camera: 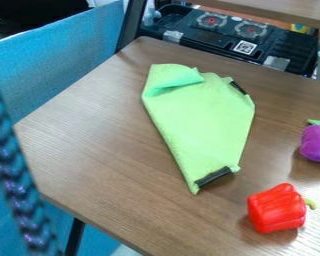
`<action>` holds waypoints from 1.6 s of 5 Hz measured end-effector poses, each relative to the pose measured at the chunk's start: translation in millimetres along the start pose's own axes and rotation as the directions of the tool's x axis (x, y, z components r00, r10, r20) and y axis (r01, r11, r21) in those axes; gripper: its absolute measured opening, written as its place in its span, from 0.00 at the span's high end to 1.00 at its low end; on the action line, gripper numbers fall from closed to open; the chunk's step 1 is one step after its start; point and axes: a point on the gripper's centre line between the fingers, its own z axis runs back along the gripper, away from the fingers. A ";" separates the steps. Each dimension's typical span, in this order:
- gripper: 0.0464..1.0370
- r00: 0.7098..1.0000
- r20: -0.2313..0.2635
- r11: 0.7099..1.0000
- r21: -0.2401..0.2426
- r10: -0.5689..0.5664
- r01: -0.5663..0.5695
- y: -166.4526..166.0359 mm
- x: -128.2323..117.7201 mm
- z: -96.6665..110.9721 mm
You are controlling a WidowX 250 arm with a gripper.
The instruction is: Unfold from top right to bottom left
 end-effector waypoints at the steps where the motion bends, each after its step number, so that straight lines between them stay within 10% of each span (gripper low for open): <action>1: 0.04 1.000 -0.024 1.000 -0.019 0.013 -0.013 1.6 -1.6 -14.1; 2: 0.04 0.993 0.001 0.987 0.112 0.117 -0.116 -4.7 10.1 -67.1; 4: 0.04 0.940 0.116 0.913 0.227 0.321 -0.339 -20.5 44.3 -101.3; 6: 0.04 0.757 0.400 0.754 0.204 0.517 -0.624 -20.4 77.4 -137.0; 8: 0.04 0.667 0.480 0.687 0.168 0.569 -0.707 -5.5 92.4 -166.0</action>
